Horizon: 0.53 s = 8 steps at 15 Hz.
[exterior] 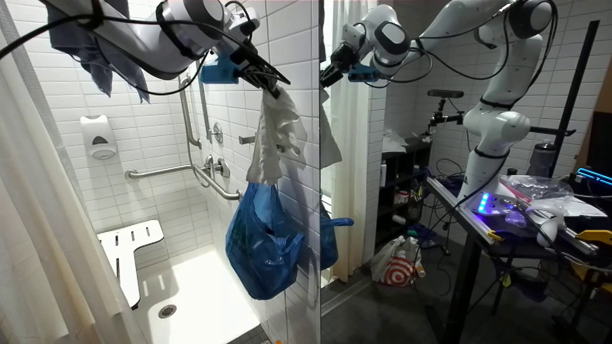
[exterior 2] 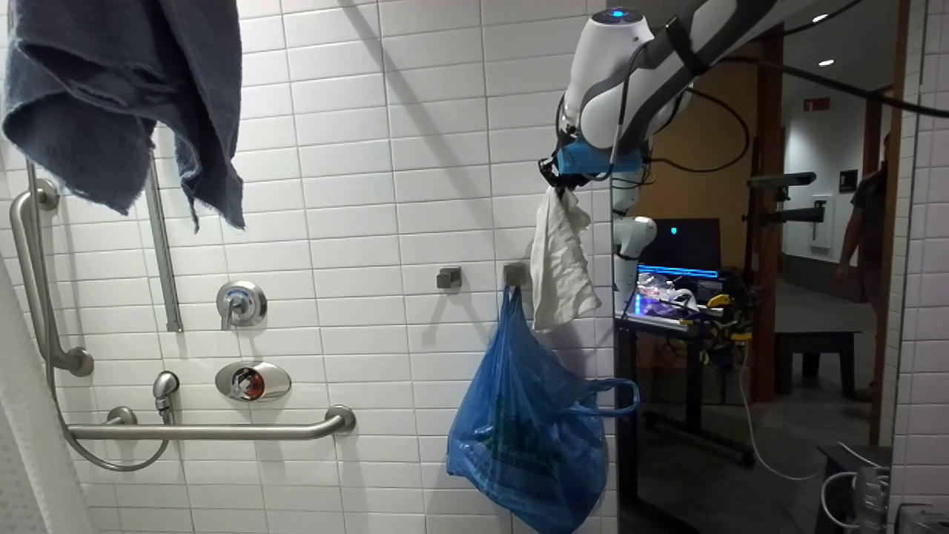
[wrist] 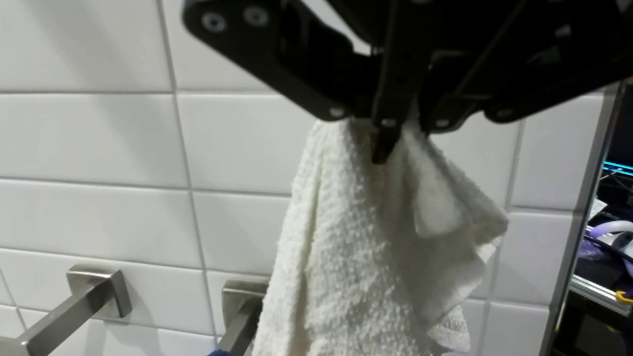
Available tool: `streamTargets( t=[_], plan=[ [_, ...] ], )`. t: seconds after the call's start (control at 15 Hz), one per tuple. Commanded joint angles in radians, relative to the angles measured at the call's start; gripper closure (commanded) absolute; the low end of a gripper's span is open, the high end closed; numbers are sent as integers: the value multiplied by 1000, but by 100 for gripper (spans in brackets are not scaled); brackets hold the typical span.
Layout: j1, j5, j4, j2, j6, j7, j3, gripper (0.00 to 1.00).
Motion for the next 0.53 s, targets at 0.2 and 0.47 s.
streamTargets(
  t=[0.2,0.47],
  plan=[
    [0,1,2,3,-1,2,0,99],
    [4,-1,-5,2,0,3,5,99]
  ],
)
